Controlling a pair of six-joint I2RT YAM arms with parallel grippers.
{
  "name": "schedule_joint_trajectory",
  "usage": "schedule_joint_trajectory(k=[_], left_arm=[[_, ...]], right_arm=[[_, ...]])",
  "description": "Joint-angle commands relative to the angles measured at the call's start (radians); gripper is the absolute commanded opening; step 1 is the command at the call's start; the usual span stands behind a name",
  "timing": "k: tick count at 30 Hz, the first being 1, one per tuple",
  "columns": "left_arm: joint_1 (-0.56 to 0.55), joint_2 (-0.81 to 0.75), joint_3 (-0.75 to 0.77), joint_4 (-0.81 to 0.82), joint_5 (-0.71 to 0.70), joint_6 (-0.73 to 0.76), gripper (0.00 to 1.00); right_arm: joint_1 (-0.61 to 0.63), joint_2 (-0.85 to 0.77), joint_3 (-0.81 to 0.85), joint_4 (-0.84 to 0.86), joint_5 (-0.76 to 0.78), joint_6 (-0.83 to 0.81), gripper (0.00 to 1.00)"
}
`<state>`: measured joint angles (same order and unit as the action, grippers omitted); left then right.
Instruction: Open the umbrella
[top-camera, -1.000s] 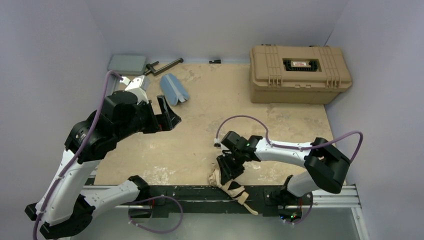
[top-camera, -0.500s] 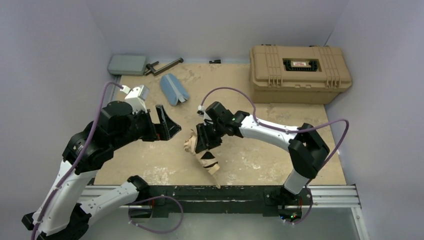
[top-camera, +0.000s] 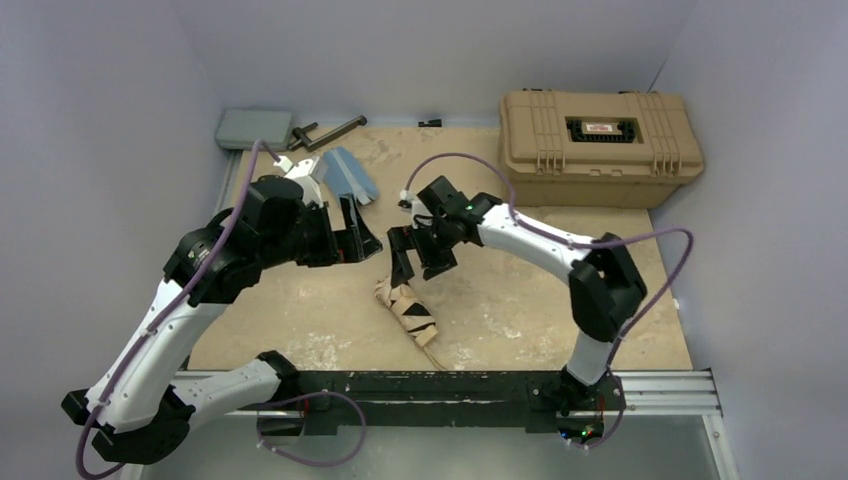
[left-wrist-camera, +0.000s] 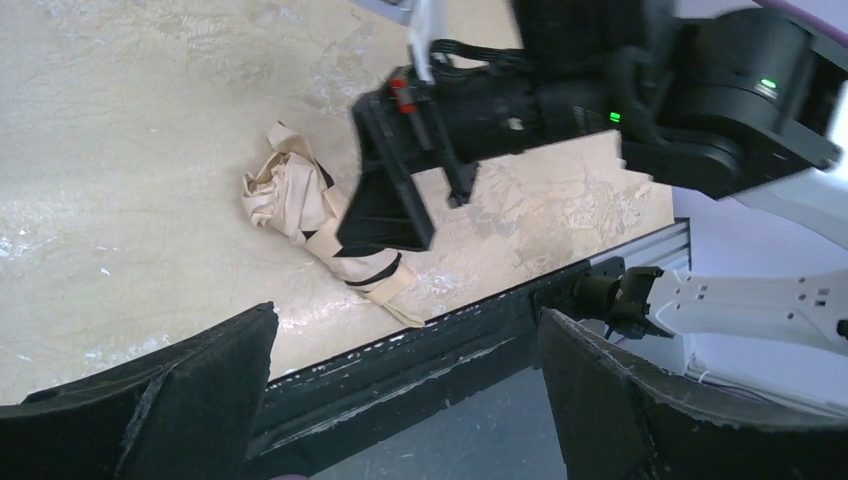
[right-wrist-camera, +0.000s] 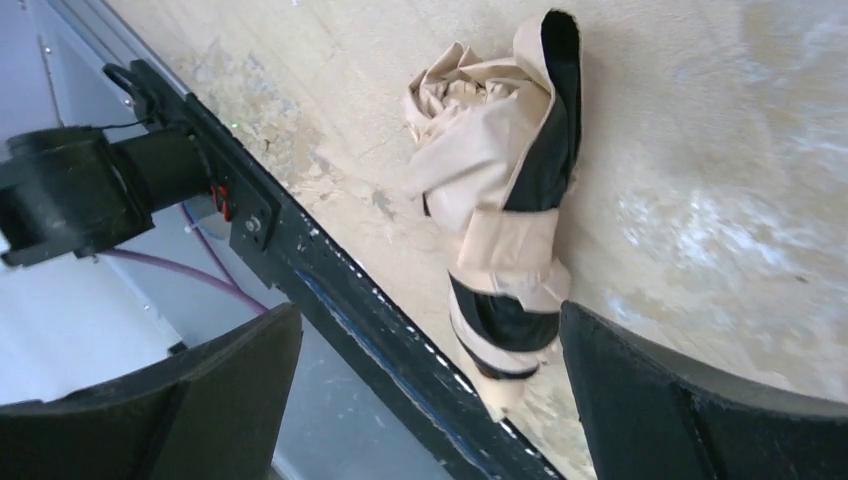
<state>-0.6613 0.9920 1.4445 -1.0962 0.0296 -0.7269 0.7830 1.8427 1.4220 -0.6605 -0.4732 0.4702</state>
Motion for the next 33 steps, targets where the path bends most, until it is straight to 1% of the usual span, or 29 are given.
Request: schedule_joint_trajectory(k=[1,3,7,10,13,15,17,21,23,27,33], left_arm=[[0.006,-0.015,0.058,-0.047,-0.025,-0.066,0.99],[0.006,-0.027,0.036,-0.049,-0.025,-0.086,0.99],[0.006,-0.032,-0.038,-0.002,0.011,-0.091,0.99],[0.006,-0.029,-0.107,0.063,0.032,-0.087,0.96],[0.006,-0.022,-0.162,0.082,0.015,-0.085,0.94],[0.006,-0.030,-0.195,0.100,0.015,-0.074,0.94],[0.006,-0.047,-0.236,0.139,0.027,-0.055,0.94],[0.008,-0.070,-0.298,0.191,0.063,-0.039,0.94],[0.007,-0.073,-0.304,0.199,0.078,-0.037,0.94],[0.009,-0.105,-0.315,0.217,0.063,-0.032,0.94],[0.011,-0.133,-0.300,0.212,0.041,-0.029,0.94]], right_arm=[[-0.047,-0.216,-0.120,0.046,0.013,-0.115,0.99],[-0.051,-0.286,-0.198,0.085,0.015,-0.150,0.99],[-0.050,-0.385,-0.313,0.106,-0.022,-0.201,0.98],[-0.052,-0.425,-0.362,0.117,0.003,-0.161,0.95],[-0.056,-0.434,-0.407,0.161,-0.071,-0.141,0.93],[-0.055,-0.436,-0.453,0.223,-0.114,-0.128,0.91],[-0.056,-0.430,-0.490,0.283,-0.132,-0.098,0.90],[-0.055,-0.399,-0.512,0.393,-0.136,-0.044,0.87],[-0.055,-0.367,-0.505,0.422,-0.124,-0.029,0.85],[-0.055,-0.278,-0.474,0.473,-0.126,-0.005,0.82],[-0.057,-0.181,-0.462,0.517,-0.134,-0.007,0.80]])
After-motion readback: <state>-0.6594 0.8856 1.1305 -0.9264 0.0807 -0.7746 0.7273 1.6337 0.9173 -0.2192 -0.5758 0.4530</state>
